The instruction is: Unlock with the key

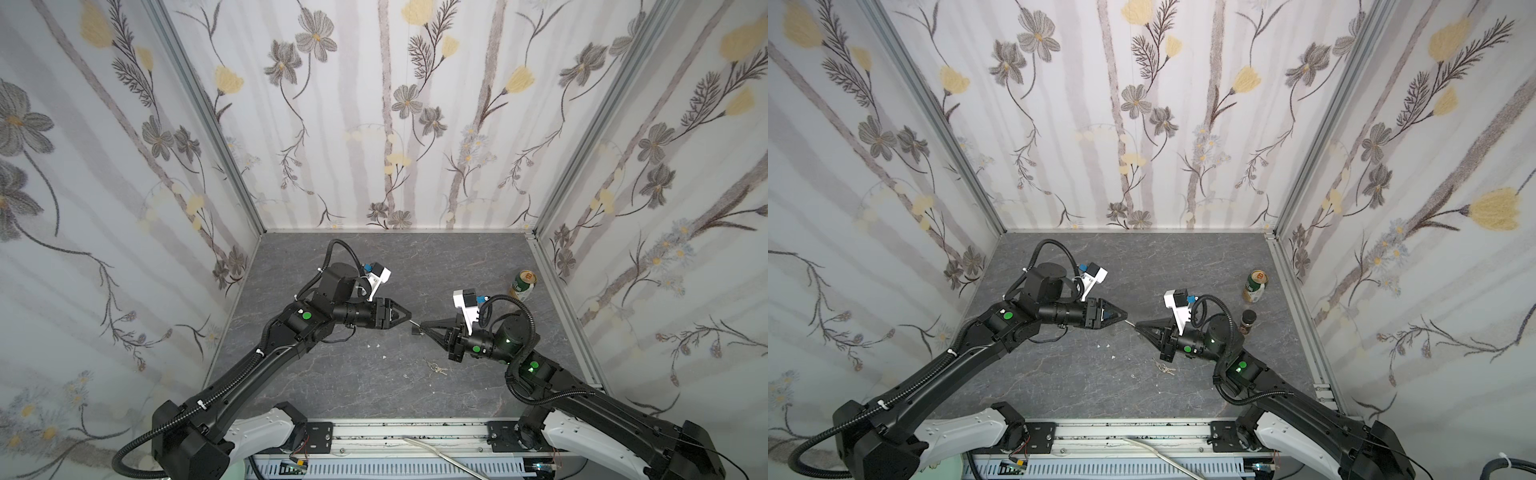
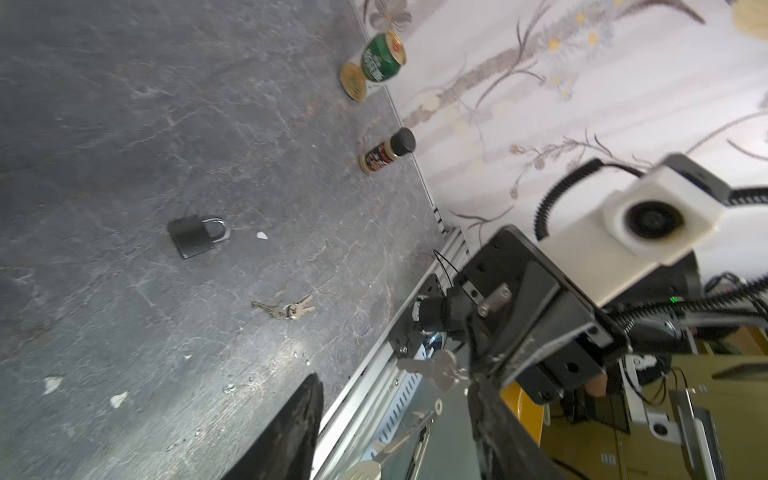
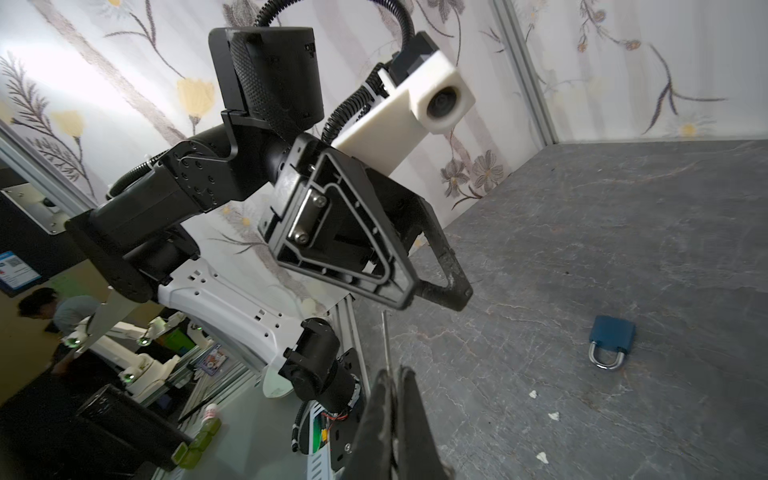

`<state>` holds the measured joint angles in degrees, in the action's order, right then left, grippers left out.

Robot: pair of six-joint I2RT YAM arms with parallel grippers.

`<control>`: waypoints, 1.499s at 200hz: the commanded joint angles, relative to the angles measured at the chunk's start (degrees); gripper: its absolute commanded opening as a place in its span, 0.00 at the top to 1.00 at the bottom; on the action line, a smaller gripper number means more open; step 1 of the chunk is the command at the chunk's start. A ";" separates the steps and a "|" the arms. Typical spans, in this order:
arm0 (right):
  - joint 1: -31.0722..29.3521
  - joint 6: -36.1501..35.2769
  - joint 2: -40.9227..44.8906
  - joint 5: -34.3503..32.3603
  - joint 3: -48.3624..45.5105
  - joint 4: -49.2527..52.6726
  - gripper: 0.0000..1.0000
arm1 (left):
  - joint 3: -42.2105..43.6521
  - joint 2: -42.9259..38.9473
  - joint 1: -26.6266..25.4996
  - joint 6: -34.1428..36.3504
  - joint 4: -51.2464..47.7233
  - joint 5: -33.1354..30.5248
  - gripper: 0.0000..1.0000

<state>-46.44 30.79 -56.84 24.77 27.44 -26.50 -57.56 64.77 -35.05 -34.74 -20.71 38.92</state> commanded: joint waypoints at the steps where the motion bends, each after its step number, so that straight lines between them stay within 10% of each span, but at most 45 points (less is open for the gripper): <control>1: -3.23 -7.76 1.45 -17.95 1.53 8.50 1.00 | 1.22 -0.27 1.12 -7.37 3.77 -4.18 0.44; 52: -11.94 -15.15 3.62 -48.55 1.45 10.43 1.00 | 4.62 0.23 0.36 -18.24 11.31 -4.35 0.37; 111: -22.48 -24.34 -1.82 -67.70 2.88 6.33 1.00 | 4.21 2.41 -3.67 -24.13 17.08 -4.53 0.30; 189: -29.81 -33.01 -10.33 -75.13 5.32 -1.46 1.00 | 2.51 5.19 -7.01 -25.99 19.33 -6.12 0.30; 300: -32.84 -38.60 -16.80 -80.83 8.18 -2.59 1.00 | 1.93 5.36 -7.13 -26.12 18.18 -5.96 0.84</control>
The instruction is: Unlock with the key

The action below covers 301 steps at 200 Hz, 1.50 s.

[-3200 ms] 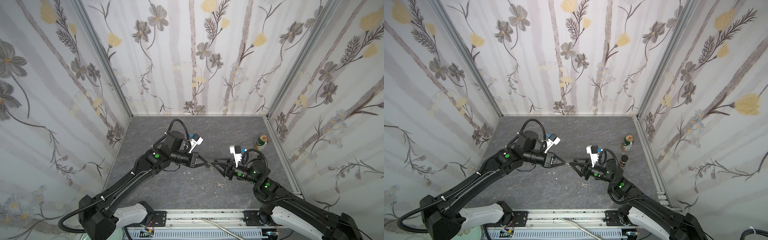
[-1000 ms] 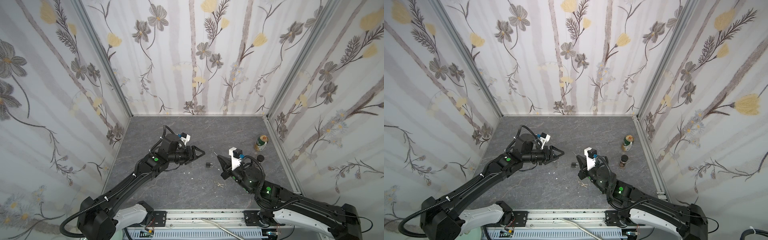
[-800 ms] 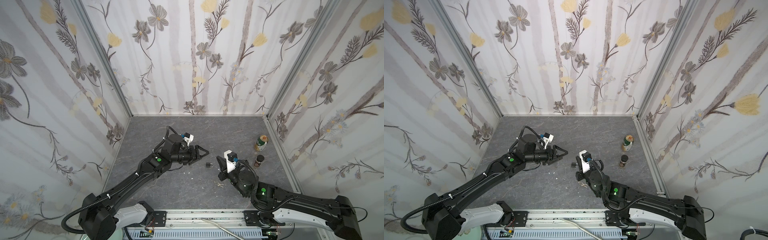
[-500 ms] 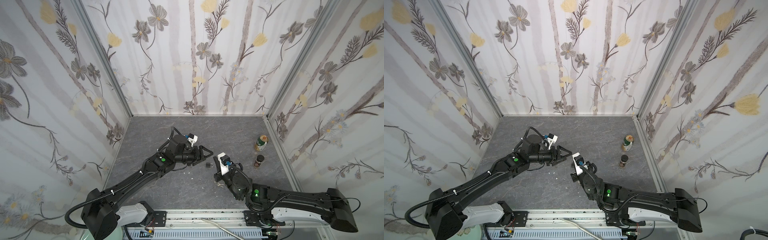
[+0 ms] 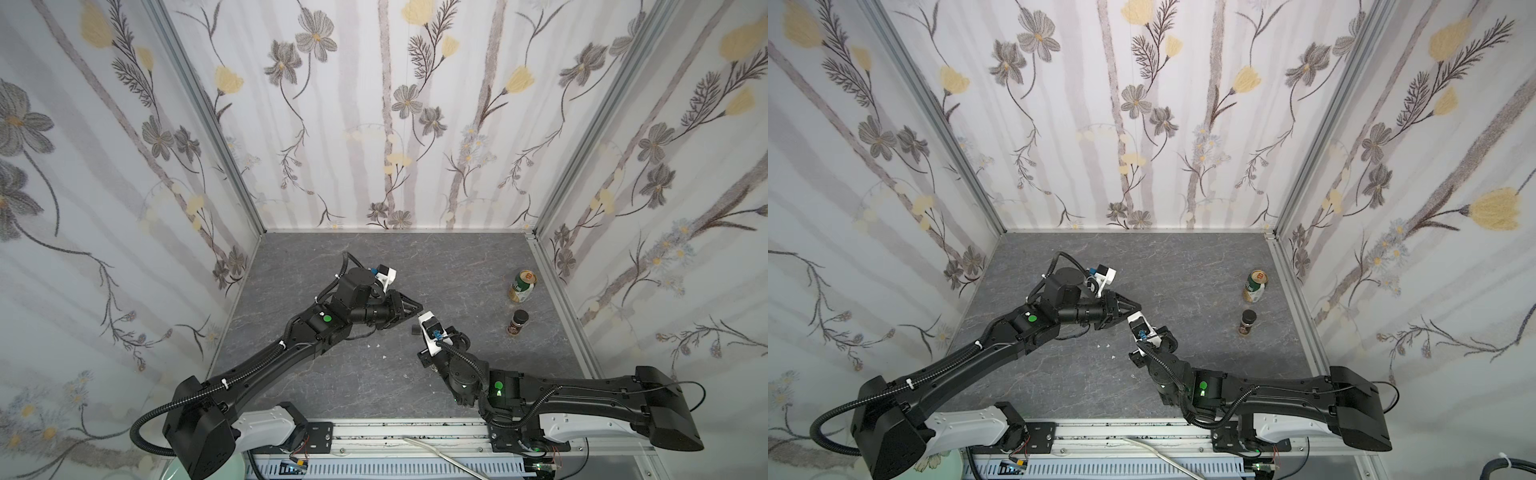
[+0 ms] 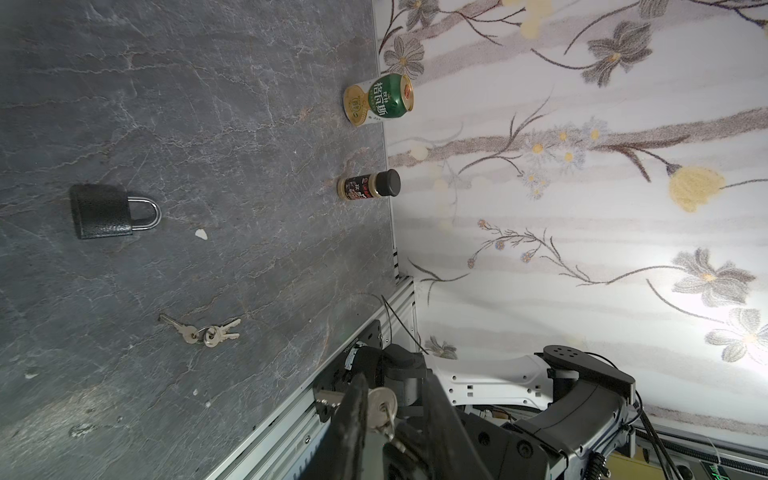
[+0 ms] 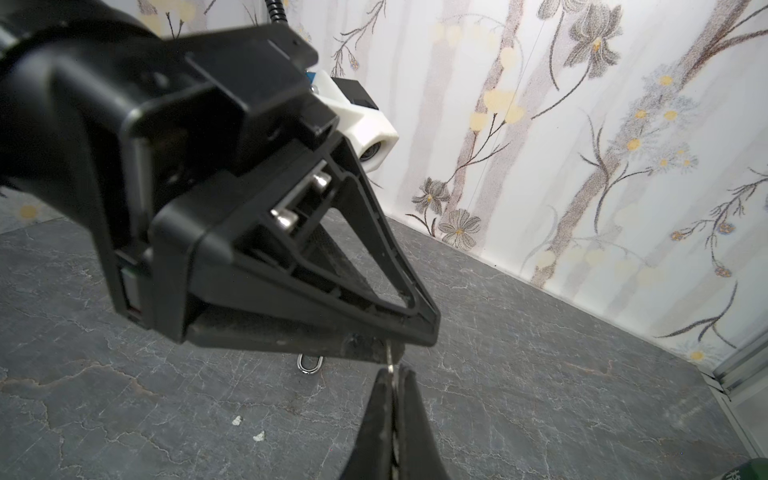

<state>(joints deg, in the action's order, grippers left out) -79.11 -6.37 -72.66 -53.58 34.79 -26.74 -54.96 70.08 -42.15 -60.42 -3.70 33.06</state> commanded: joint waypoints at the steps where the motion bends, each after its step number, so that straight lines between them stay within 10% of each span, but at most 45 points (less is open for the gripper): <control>1: -0.17 -1.45 -1.03 -2.48 0.87 -2.35 1.00 | -0.72 0.05 -0.03 -0.42 1.17 -0.10 0.85; 67: -0.68 -0.93 -1.13 -4.66 1.07 -2.05 1.00 | -1.55 0.74 0.31 1.34 -1.26 -0.66 1.00; 98: -0.53 4.62 1.18 -3.29 0.73 2.19 0.74 | -2.73 0.43 1.08 5.20 -4.48 -2.98 1.00; 136: 0.49 13.97 6.85 2.01 -0.93 7.54 0.73 | -3.58 -0.36 1.64 11.40 -8.44 -6.22 1.00; 227: 22.13 47.05 18.69 52.18 -10.84 -7.31 0.58 | 2.70 -7.62 0.71 16.65 1.04 -7.83 1.00; 301: 27.20 59.85 15.68 65.13 -18.22 -31.04 0.55 | 5.21 -9.62 -2.19 15.73 12.36 -2.93 1.00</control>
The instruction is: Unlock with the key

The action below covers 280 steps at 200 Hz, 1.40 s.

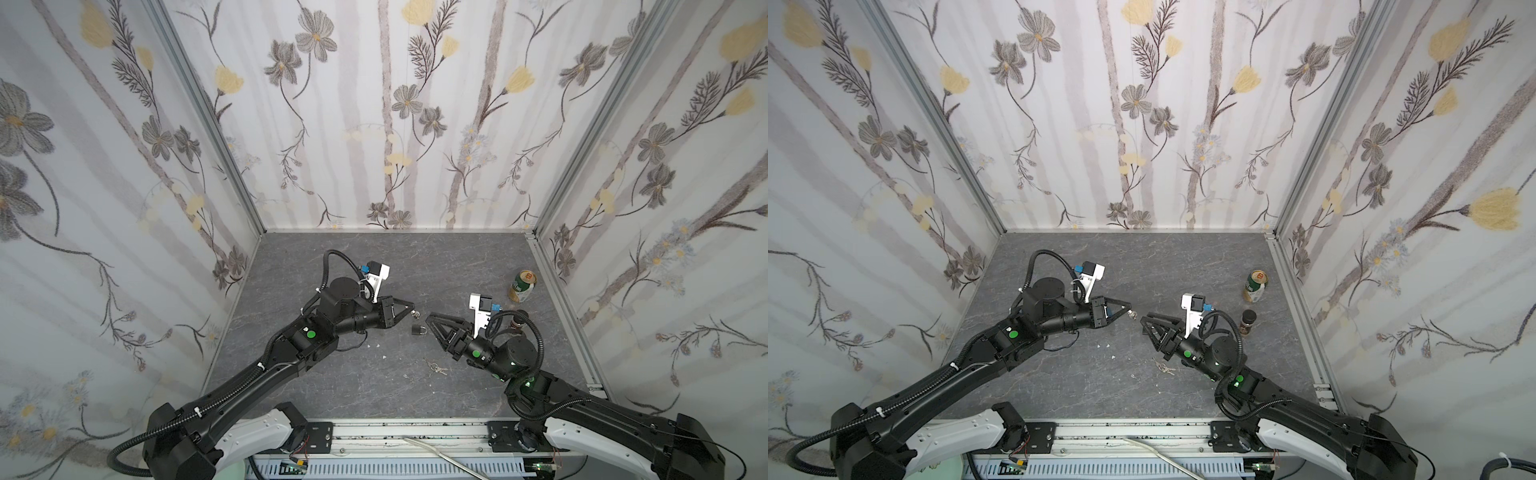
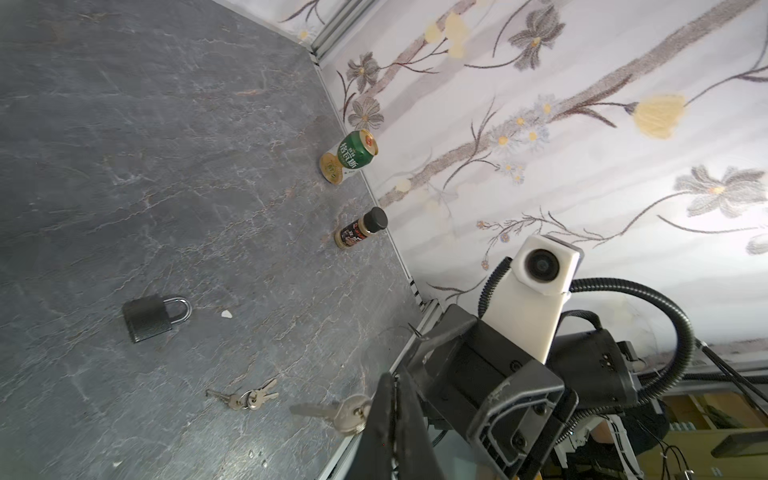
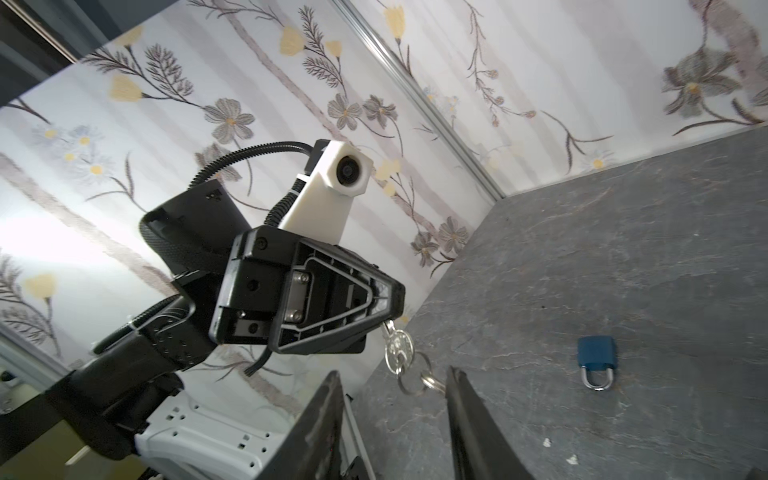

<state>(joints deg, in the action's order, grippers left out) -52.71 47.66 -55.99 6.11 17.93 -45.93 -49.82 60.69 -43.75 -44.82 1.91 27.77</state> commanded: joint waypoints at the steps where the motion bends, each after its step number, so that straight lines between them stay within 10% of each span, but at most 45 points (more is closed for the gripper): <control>1: 0.78 5.93 -1.03 5.55 -1.43 -12.14 0.55 | 0.08 -0.22 -0.61 0.06 6.77 2.41 1.00; 280: 2.89 4.55 -2.47 8.98 0.82 -11.54 0.65 | -0.19 0.53 -2.97 -1.50 11.51 4.58 1.00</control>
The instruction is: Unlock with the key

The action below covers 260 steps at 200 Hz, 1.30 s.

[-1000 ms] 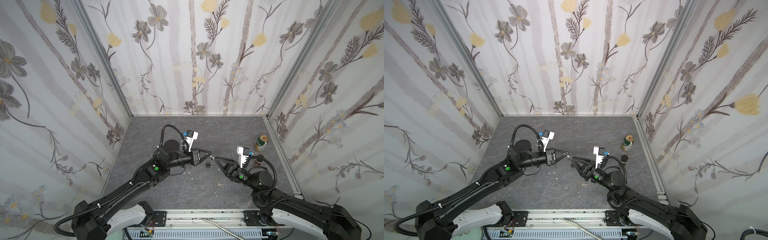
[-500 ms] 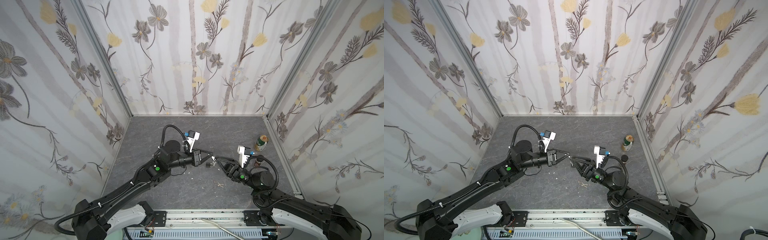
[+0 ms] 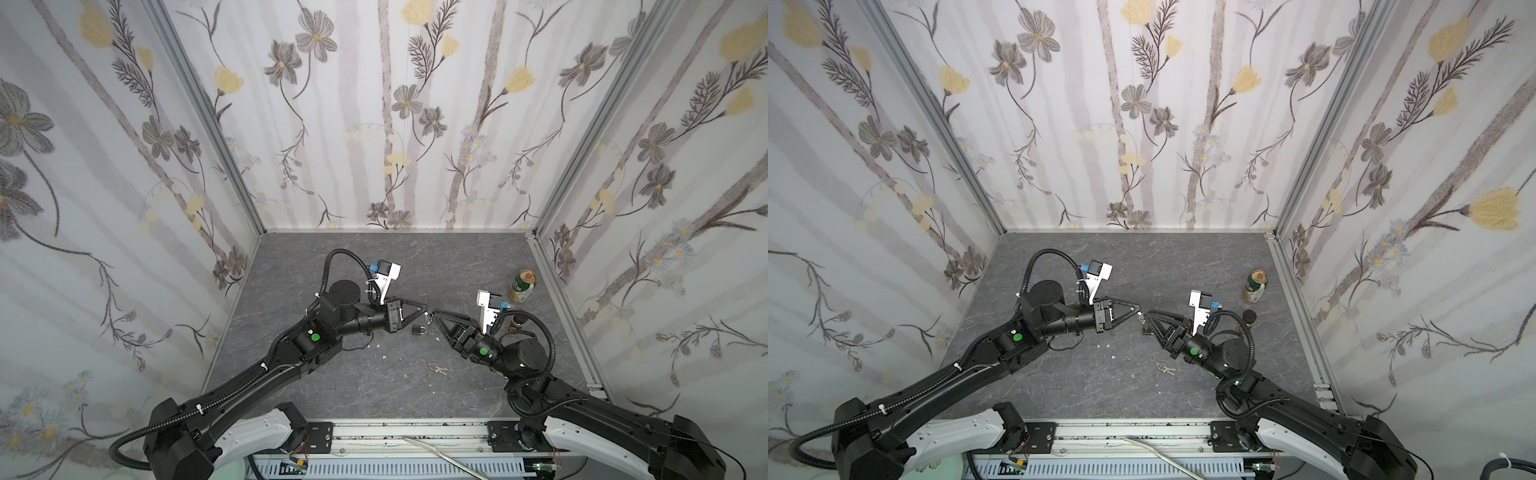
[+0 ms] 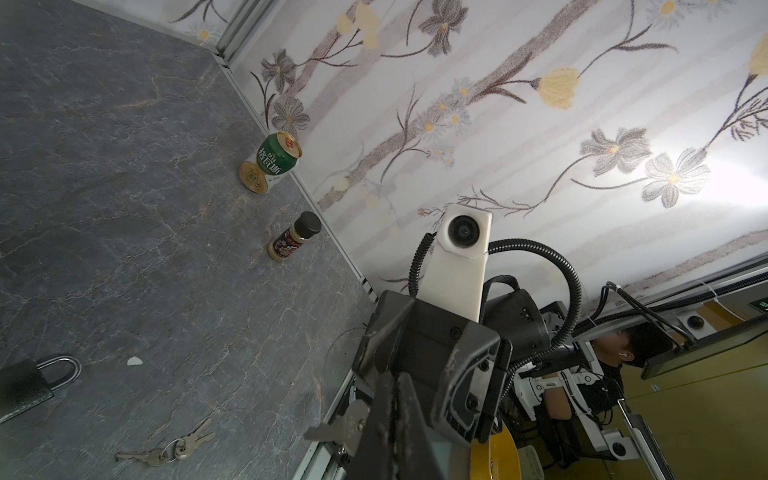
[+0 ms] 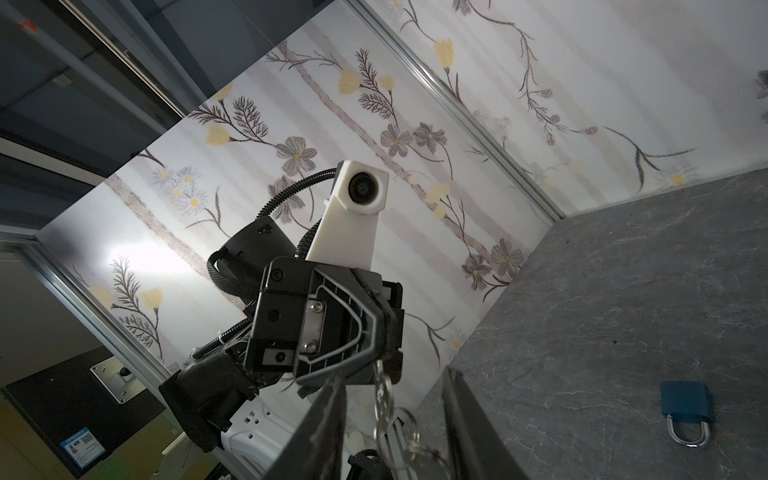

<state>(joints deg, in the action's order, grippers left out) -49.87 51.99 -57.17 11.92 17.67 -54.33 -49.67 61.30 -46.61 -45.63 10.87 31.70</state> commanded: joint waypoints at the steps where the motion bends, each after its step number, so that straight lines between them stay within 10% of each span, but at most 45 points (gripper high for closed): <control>1: 0.04 0.22 -1.37 3.27 1.07 -3.20 0.65 | -0.34 -0.10 -0.13 -0.69 2.56 0.69 1.00; 119: 0.03 1.00 -3.07 5.04 1.15 -4.52 0.71 | -0.43 -0.39 -0.18 0.18 1.87 -0.44 1.00; 241: 0.18 0.15 -2.39 5.36 0.34 -4.52 1.00 | -0.86 0.04 -0.21 -0.03 1.37 -0.12 1.00; 260: 0.22 -0.53 -1.95 4.34 0.10 -3.04 1.00 | -0.45 -0.12 0.03 -0.58 0.52 -2.04 0.66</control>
<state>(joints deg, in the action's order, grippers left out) -49.63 52.40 -59.57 16.47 18.04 -56.77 -49.98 61.17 -46.83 -45.23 10.87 31.33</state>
